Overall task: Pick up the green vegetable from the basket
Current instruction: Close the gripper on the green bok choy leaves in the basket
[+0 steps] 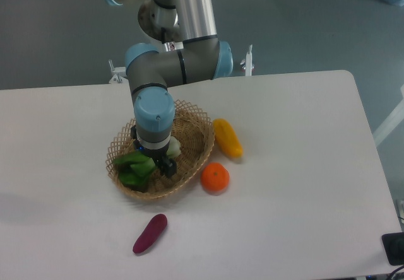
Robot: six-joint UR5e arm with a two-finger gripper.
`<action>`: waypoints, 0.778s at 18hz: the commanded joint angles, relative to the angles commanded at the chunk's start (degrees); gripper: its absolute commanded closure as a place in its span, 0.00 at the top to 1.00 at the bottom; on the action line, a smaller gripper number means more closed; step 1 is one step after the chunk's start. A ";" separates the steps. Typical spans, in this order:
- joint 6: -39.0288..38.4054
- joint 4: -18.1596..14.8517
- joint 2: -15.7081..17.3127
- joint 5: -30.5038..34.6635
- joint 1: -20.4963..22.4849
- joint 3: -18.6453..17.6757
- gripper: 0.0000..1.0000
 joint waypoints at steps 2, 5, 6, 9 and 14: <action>0.00 -0.09 1.40 0.00 0.09 -0.18 0.09; 0.00 -0.18 2.55 0.00 0.09 -0.26 0.06; 0.00 -0.18 2.55 0.00 0.17 -0.18 0.06; 0.17 -0.18 3.78 -0.08 0.70 0.17 0.06; 0.88 -0.27 5.45 -0.17 2.37 1.31 0.06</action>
